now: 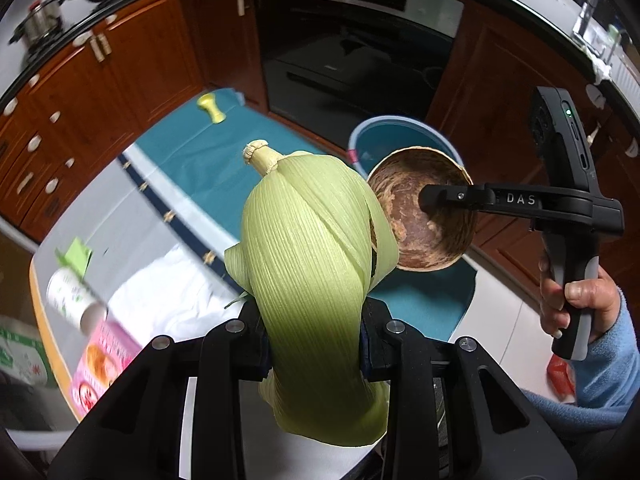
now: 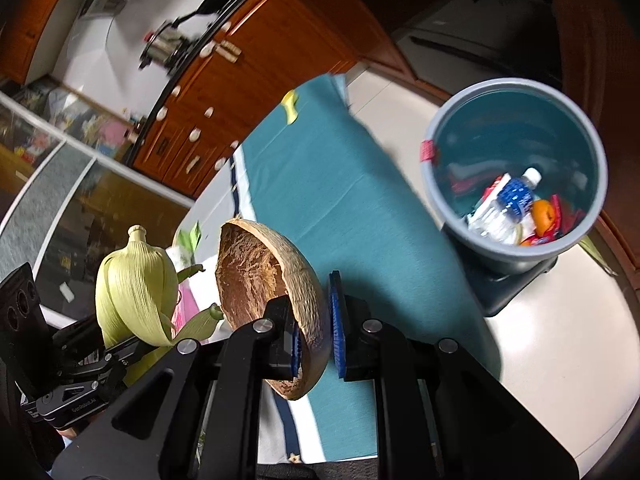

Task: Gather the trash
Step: 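Carry corn and coconut shell over the teal bin and open both tools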

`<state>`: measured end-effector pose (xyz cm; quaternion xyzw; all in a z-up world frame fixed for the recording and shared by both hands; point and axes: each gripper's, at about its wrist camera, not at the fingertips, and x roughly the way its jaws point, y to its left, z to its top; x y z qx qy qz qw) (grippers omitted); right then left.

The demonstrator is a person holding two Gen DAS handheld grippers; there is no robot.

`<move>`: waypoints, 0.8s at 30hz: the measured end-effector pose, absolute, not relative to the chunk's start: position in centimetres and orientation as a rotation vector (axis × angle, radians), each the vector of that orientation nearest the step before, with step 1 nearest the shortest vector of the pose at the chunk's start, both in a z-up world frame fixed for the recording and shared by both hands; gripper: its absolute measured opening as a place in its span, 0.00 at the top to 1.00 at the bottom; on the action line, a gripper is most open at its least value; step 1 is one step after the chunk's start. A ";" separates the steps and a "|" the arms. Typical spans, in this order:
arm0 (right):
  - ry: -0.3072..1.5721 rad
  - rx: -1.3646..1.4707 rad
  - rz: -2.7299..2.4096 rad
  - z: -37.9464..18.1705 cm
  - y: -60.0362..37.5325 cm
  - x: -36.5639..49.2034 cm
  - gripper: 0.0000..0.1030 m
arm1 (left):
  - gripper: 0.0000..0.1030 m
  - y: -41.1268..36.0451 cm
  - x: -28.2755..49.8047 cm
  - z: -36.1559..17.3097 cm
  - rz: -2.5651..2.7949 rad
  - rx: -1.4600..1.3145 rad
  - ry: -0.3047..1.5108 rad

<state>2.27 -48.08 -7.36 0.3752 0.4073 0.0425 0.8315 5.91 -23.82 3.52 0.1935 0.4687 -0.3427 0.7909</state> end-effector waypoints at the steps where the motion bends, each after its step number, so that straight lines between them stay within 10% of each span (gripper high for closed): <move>1: 0.852 0.809 0.075 -7.3 -49.0 2.2 0.89 | 0.69 -24.8 6.3 3.7 -0.750 0.426 1.005; 13: 0.776 0.854 -0.207 -8.1 -61.1 0.8 0.89 | 0.69 -39.4 10.7 3.5 -0.903 0.477 0.989; 24: 0.975 0.759 -0.355 -15.5 -65.0 4.9 0.89 | 0.69 -51.1 13.0 -7.0 -0.955 0.644 1.162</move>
